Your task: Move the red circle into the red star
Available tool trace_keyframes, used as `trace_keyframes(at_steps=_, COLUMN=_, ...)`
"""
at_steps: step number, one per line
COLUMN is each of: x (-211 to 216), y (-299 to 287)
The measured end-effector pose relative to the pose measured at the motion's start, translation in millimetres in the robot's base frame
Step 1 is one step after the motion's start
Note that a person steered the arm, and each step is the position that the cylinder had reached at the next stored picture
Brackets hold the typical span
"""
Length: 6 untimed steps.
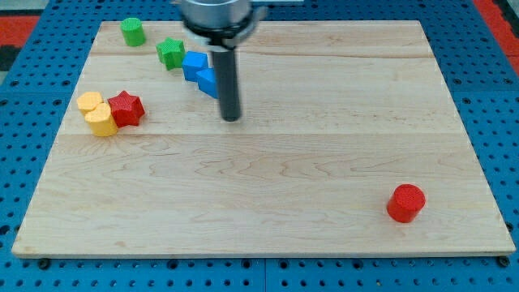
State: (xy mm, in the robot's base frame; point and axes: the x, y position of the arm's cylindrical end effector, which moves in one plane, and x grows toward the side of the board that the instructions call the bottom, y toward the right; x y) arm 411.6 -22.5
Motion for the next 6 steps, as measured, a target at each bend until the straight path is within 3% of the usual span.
trace_keyframes(at_steps=3, x=38.3, y=200.6)
trace_keyframes(at_steps=5, x=112.5, y=277.1)
trace_keyframes(at_steps=6, x=152.6, y=288.0)
